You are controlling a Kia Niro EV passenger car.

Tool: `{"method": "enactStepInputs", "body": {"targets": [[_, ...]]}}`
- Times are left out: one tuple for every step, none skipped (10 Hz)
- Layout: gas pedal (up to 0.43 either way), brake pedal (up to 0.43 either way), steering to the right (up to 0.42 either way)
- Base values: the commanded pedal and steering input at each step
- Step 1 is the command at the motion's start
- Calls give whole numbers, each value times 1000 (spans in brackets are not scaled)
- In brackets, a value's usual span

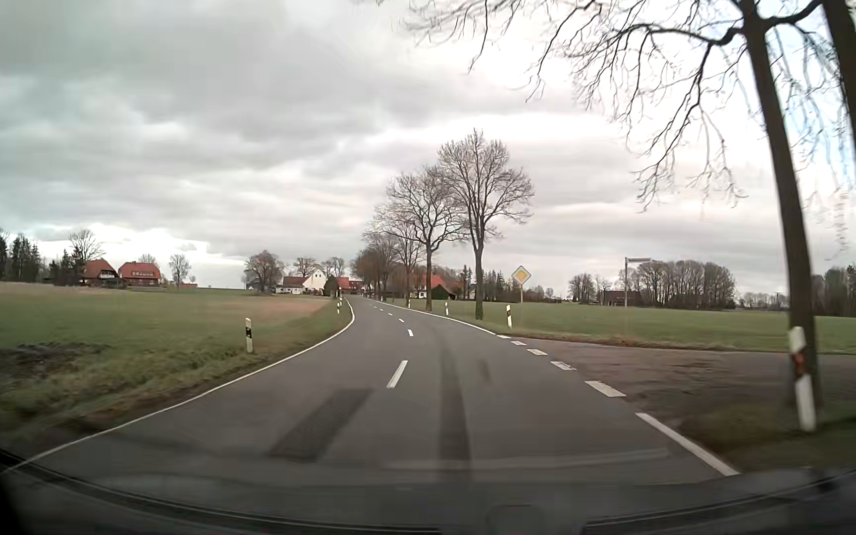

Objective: Follow the waypoints while adhering to traffic rules and regulations

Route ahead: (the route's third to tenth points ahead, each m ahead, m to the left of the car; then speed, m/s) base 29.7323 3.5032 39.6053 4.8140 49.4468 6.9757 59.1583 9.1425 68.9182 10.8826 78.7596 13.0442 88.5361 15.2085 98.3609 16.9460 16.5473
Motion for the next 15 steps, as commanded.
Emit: {"method": "enactStepInputs", "body": {"targets": [[280, 0, -18], [280, 0, -20], [280, 0, -21], [280, 0, -21], [280, 0, -21], [280, 0, -21], [280, 0, -21], [280, 0, -20], [280, 0, -19], [287, 0, -19], [287, 0, -19], [299, 0, -19], [299, 0, -19], [299, 0, -19], [299, 0, -19]]}}
